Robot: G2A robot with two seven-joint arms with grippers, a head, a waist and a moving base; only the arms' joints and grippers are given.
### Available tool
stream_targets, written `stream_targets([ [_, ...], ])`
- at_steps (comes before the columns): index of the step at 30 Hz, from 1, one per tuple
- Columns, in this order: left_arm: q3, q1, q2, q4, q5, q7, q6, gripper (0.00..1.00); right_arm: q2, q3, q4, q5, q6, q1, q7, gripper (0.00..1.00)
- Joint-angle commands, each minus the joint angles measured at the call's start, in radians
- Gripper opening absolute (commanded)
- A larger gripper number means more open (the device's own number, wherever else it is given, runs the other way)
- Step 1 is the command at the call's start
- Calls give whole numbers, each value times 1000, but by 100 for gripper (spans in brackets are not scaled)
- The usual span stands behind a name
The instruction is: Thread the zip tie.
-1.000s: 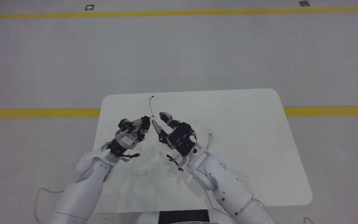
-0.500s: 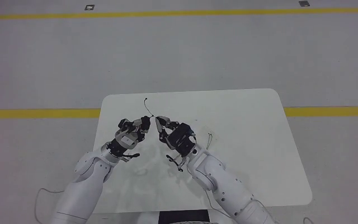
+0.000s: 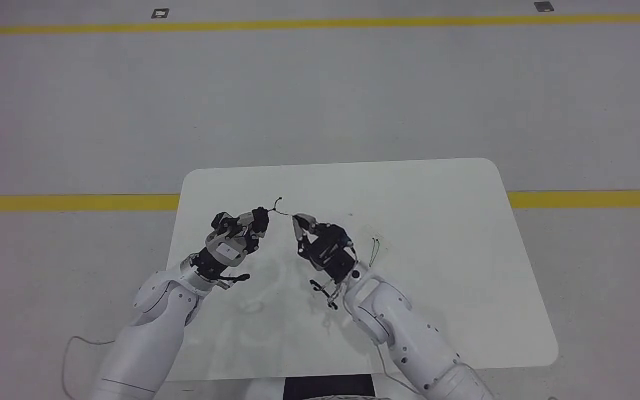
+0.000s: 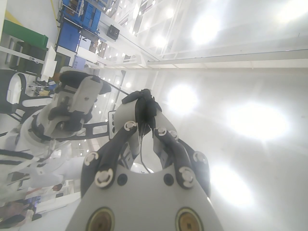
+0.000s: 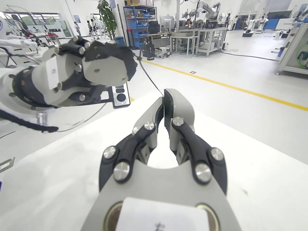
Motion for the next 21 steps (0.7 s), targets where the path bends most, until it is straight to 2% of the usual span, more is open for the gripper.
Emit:
stream_targets([
  [1,0,0,0,0,0,0,0,0,2,8,4,-3,3,-6,5,0],
  [21,0,0,0,0,0,0,0,0,15,38,-2,-34,18,-32,26,0],
])
